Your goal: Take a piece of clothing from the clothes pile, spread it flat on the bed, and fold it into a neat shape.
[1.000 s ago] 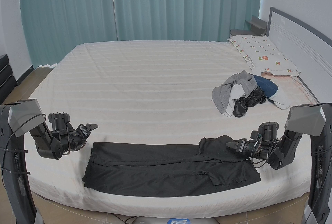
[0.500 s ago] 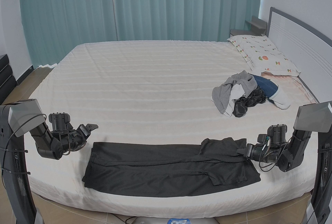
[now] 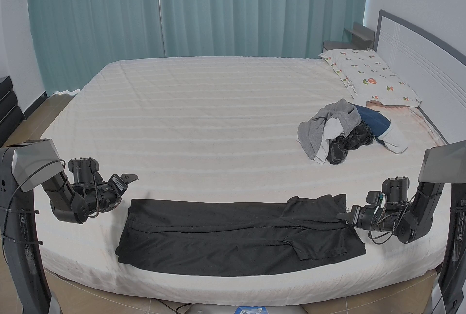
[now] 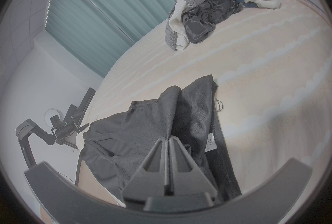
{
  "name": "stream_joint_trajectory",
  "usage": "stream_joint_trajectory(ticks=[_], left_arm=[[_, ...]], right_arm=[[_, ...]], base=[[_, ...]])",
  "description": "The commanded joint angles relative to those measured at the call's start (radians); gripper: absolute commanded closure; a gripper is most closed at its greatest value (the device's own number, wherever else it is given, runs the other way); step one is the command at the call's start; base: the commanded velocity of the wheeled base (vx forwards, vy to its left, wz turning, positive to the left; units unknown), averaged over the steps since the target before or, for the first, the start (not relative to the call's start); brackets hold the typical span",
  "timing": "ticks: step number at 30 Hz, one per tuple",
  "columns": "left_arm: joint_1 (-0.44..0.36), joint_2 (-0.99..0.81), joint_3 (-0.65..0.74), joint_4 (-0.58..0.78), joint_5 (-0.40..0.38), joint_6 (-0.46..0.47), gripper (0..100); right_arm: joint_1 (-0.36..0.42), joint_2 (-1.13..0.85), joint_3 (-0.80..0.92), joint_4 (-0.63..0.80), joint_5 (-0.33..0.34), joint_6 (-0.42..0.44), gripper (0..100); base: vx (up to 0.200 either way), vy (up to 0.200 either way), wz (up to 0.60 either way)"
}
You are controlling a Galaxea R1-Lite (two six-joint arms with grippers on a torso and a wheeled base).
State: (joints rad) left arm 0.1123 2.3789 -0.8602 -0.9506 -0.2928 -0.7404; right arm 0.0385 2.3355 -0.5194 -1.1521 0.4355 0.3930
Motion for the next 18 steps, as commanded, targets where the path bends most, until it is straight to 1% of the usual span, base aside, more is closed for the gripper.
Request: stream_joint_trajectory(ticks=[1,2,3,7,9,10,11,13,16,18], left_arm=[[0.001,0.000,0.000,0.000,0.000,0.000,0],[0.001,0.000,0.000,0.000,0.000,0.000,0],[0.000,0.000,0.000,0.000,0.000,0.000,0],[0.000,0.000,0.000,0.000,-0.002,0.000,0],[0.001,-0.003,0.000,0.001,-0.002,0.000,0],[0.001,-0.006,0.000,0.001,-0.003,-0.002,0],[0.001,-0.006,0.001,0.001,-0.003,-0.002,0],[0.000,-0.007,0.006,0.001,-0.003,-0.004,0],[0.000,-0.007,0.007,0.001,-0.005,-0.004,0],[0.000,-0.007,0.007,0.001,-0.003,-0.004,0]], right_arm=[[0.000,-0.004,0.009,0.002,0.000,0.000,100],[-0.002,-0.005,0.013,0.003,0.000,0.001,100],[-0.002,-0.005,0.013,0.002,-0.001,0.001,0],[0.000,-0.036,0.013,-0.009,-0.006,0.027,0],[0.012,-0.081,0.018,0.005,-0.031,0.086,0],[0.021,-0.097,0.022,0.005,-0.064,0.133,0],[0.029,-0.104,0.022,0.005,-0.081,0.152,0],[0.087,-0.127,0.027,0.005,-0.192,0.267,0],[0.141,-0.143,0.027,0.008,-0.279,0.362,0],[0.179,-0.151,0.027,0.015,-0.319,0.406,0]], base=[[0.000,0.000,0.00],[0.000,0.000,0.00],[0.000,0.000,0.00],[0.000,0.000,0.00],[0.000,0.000,0.00],[0.000,0.000,0.00],[0.000,0.000,0.00],[0.000,0.000,0.00],[0.000,0.000,0.00],[0.000,0.000,0.00]])
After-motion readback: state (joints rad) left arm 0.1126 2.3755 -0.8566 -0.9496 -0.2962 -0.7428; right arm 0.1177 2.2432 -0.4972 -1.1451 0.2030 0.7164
